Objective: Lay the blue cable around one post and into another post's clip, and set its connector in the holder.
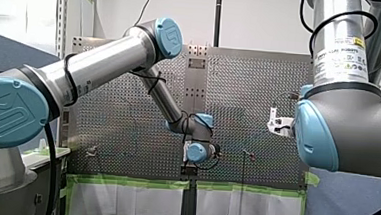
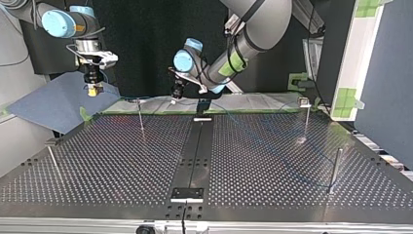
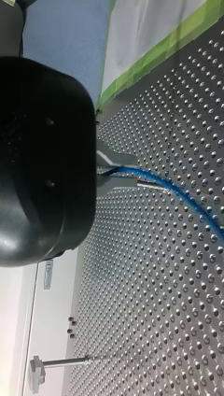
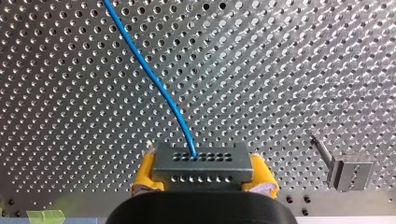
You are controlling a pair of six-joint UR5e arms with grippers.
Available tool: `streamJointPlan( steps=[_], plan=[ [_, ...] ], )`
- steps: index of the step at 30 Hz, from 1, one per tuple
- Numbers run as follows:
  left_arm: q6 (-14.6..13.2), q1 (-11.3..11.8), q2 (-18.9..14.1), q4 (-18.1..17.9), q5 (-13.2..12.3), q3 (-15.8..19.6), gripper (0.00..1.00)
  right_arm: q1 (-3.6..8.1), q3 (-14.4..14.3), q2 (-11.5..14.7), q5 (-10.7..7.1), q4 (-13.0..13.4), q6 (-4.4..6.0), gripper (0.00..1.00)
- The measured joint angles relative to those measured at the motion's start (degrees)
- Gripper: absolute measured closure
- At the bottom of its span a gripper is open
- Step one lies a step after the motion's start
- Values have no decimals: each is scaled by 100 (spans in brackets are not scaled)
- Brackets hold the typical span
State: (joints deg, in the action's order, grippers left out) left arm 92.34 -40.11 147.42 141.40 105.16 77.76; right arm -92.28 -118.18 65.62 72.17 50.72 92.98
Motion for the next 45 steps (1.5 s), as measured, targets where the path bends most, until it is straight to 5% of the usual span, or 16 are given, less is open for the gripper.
streamJointPlan(
  steps=[22, 33, 45],
  plan=[
    [-68, -251, 0, 130, 53, 6, 92, -32, -87, -6, 12, -10, 24, 100],
    [-16, -582, 59, 155, 110, 38, 92, -46, -396, -21, 158, 446, 347, 100],
    [237, -685, 78, 69, 138, 37, 92, -9, -442, -301, 486, 659, 407, 100]
  ],
)
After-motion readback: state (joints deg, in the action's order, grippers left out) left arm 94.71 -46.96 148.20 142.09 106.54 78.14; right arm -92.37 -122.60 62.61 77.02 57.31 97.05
